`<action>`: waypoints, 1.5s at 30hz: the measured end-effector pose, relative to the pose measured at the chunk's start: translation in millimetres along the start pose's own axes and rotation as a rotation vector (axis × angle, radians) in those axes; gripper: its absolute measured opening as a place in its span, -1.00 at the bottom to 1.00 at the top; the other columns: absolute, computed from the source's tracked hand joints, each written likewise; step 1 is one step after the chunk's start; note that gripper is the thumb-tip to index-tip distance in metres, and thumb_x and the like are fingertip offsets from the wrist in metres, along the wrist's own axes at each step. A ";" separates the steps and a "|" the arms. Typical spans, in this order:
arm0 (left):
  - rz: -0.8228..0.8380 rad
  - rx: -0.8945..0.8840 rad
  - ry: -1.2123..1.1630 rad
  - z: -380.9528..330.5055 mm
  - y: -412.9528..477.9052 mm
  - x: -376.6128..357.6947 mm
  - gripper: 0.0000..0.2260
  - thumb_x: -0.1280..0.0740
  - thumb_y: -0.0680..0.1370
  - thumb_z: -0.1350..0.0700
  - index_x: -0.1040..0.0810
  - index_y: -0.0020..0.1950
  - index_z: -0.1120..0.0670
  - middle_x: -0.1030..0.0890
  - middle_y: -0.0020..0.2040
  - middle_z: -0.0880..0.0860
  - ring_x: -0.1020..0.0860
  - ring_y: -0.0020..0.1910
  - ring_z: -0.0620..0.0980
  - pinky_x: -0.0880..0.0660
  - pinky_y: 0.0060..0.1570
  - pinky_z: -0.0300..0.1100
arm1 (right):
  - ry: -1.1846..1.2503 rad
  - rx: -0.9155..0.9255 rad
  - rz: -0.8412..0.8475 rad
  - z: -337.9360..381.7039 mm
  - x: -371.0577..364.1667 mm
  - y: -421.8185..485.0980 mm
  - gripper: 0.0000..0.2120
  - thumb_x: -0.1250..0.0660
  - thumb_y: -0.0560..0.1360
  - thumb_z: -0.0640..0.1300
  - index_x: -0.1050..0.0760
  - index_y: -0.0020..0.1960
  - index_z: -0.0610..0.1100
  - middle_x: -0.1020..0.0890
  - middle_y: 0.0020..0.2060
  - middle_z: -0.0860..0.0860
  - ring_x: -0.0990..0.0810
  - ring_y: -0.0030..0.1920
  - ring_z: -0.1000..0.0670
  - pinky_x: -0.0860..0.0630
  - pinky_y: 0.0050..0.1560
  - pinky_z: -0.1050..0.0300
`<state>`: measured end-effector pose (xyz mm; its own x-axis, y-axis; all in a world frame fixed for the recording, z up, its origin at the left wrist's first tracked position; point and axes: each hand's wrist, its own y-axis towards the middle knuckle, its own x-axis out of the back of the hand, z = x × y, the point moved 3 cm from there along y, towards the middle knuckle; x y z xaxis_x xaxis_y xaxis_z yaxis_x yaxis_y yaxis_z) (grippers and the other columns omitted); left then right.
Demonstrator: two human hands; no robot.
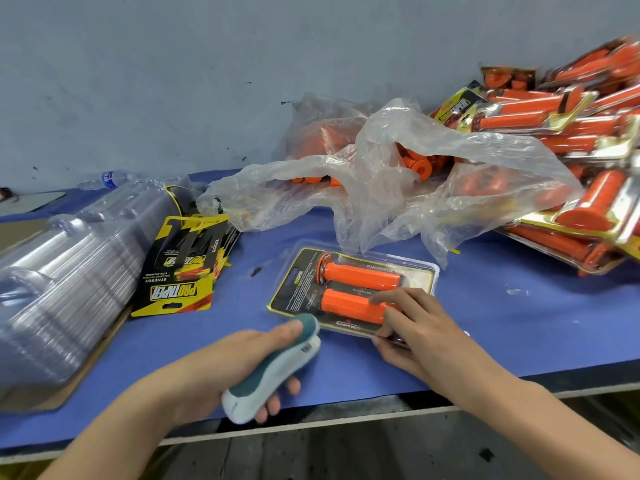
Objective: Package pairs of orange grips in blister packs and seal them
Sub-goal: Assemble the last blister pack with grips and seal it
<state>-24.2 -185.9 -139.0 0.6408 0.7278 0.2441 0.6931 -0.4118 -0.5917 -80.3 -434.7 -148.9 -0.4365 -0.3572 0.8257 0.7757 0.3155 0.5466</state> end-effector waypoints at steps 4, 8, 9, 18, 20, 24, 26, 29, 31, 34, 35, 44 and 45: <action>0.144 0.002 -0.128 -6.4 4.5 -29.0 -0.36 -0.39 0.31 -0.48 -0.67 0.00 0.08 -0.67 -0.13 0.16 -0.57 -0.38 0.06 -0.53 -0.38 -0.19 | -0.026 -0.006 0.012 0.9 -0.2 -0.6 -0.81 -0.32 0.53 -0.03 -0.42 -0.19 -0.10 -0.58 0.17 -0.01 -0.53 0.19 -0.10 -0.51 0.16 0.02; 0.131 -0.030 -0.179 -18.0 11.8 -41.6 -0.32 -0.33 0.39 -0.43 -0.62 0.09 0.17 -0.64 -0.17 0.16 -0.56 -0.36 0.08 -0.53 -0.37 -0.16 | -0.028 -0.003 0.019 -0.3 -0.4 -0.6 -0.80 -0.29 0.55 -0.01 -0.42 -0.18 -0.10 -0.57 0.19 -0.02 -0.52 0.20 -0.13 -0.51 0.15 -0.02; 0.122 -0.040 -0.199 -19.8 13.8 -43.7 -0.31 -0.33 0.39 -0.41 -0.59 0.13 0.20 -0.64 -0.17 0.17 -0.55 -0.35 0.09 -0.52 -0.37 -0.15 | -0.026 -0.002 0.025 -0.3 -0.9 -1.0 -0.80 -0.28 0.56 0.00 -0.42 -0.17 -0.09 -0.57 0.20 -0.02 -0.51 0.20 -0.13 -0.51 0.15 -0.03; 0.109 -0.085 -0.189 -28.7 25.8 -63.3 -0.34 -0.30 0.40 -0.43 -0.61 -0.02 0.20 -0.64 -0.18 0.19 -0.55 -0.29 0.14 -0.54 -0.34 -0.15 | 0.091 0.043 -0.007 -2.6 -5.6 -3.3 -0.76 -0.28 0.56 0.09 -0.46 -0.14 -0.07 -0.54 0.26 0.03 -0.47 0.27 -0.05 -0.50 0.22 0.02; 0.106 -0.080 -0.199 -28.0 26.7 -63.3 -0.36 -0.31 0.41 -0.42 -0.61 -0.04 0.19 -0.63 -0.19 0.18 -0.56 -0.31 0.12 -0.53 -0.37 -0.15 | 0.122 0.040 -0.010 -5.0 -6.4 -3.5 -0.76 -0.32 0.54 0.10 -0.44 -0.13 -0.05 -0.53 0.27 0.04 -0.46 0.30 -0.04 -0.52 0.21 0.03; 0.105 -0.085 -0.224 -25.9 28.4 -62.1 -0.38 -0.33 0.42 -0.39 -0.60 -0.01 0.20 -0.63 -0.18 0.17 -0.57 -0.33 0.11 -0.53 -0.39 -0.16 | 0.095 0.097 0.002 -12.8 -9.3 -5.4 -0.88 -0.36 0.53 -0.07 -0.47 -0.11 -0.10 -0.51 0.28 0.02 -0.44 0.34 -0.04 -0.49 0.23 0.08; 0.109 -0.085 -0.230 -25.5 28.8 -62.1 -0.38 -0.33 0.42 -0.39 -0.60 0.02 0.19 -0.63 -0.17 0.17 -0.56 -0.32 0.11 -0.53 -0.38 -0.16 | 0.105 0.099 0.003 -14.1 -9.9 -6.1 -0.90 -0.34 0.54 -0.07 -0.47 -0.11 -0.08 -0.49 0.30 0.03 -0.42 0.35 -0.02 -0.48 0.24 0.12; 0.114 -0.077 -0.237 -25.9 29.7 -62.8 -0.37 -0.34 0.42 -0.39 -0.60 0.03 0.19 -0.63 -0.17 0.17 -0.56 -0.31 0.12 -0.53 -0.37 -0.15 | 0.150 0.082 -0.002 -12.7 -10.7 -5.8 -0.89 -0.34 0.56 -0.04 -0.48 -0.11 -0.05 -0.50 0.30 0.03 -0.41 0.37 -0.02 -0.47 0.25 0.15; 0.120 -0.079 -0.235 -26.1 30.9 -62.9 -0.38 -0.35 0.42 -0.39 -0.59 0.03 0.18 -0.63 -0.17 0.17 -0.57 -0.31 0.13 -0.53 -0.37 -0.15 | 0.169 0.072 0.004 -12.3 -10.8 -5.3 -0.90 -0.37 0.55 -0.05 -0.50 -0.11 -0.04 -0.50 0.31 0.03 -0.41 0.38 -0.02 -0.48 0.24 0.16; 0.128 -0.084 -0.221 -26.4 31.4 -62.5 -0.37 -0.35 0.41 -0.40 -0.59 0.03 0.18 -0.64 -0.17 0.17 -0.57 -0.30 0.13 -0.54 -0.36 -0.14 | 0.182 0.068 0.020 -12.3 -9.8 -5.3 -0.91 -0.38 0.54 -0.05 -0.52 -0.10 -0.03 -0.50 0.31 0.03 -0.40 0.38 -0.02 -0.43 0.19 0.27; 0.127 -0.085 -0.215 -26.2 31.3 -62.4 -0.36 -0.35 0.41 -0.40 -0.59 0.03 0.19 -0.64 -0.17 0.16 -0.57 -0.30 0.13 -0.54 -0.35 -0.14 | 0.184 0.065 0.023 -12.0 -9.6 -5.7 -0.91 -0.37 0.55 -0.04 -0.53 -0.10 -0.03 -0.50 0.31 0.04 -0.40 0.39 -0.01 -0.41 0.19 0.29; 0.117 -0.091 -0.217 -26.5 30.7 -61.7 -0.36 -0.32 0.44 -0.39 -0.59 0.10 0.19 -0.63 -0.16 0.15 -0.54 -0.28 0.14 -0.52 -0.37 -0.16 | 0.177 0.057 0.029 -13.6 -10.1 -5.3 -0.89 -0.34 0.56 -0.01 -0.52 -0.09 -0.03 -0.49 0.31 0.07 -0.39 0.38 0.05 -0.29 0.24 0.41; 0.119 -0.092 -0.216 -26.3 30.5 -61.7 -0.36 -0.32 0.44 -0.39 -0.59 0.10 0.19 -0.64 -0.16 0.15 -0.54 -0.28 0.14 -0.52 -0.37 -0.16 | 0.177 0.054 0.035 -13.9 -10.1 -5.6 -0.89 -0.34 0.56 -0.01 -0.52 -0.09 -0.04 -0.48 0.31 0.07 -0.38 0.38 0.05 -0.27 0.24 0.44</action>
<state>-34.0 -257.8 -151.9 0.6411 0.7675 0.0016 0.6507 -0.5424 -0.5314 -74.0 -445.1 -162.2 -0.3191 -0.4928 0.8095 0.7611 0.3757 0.5287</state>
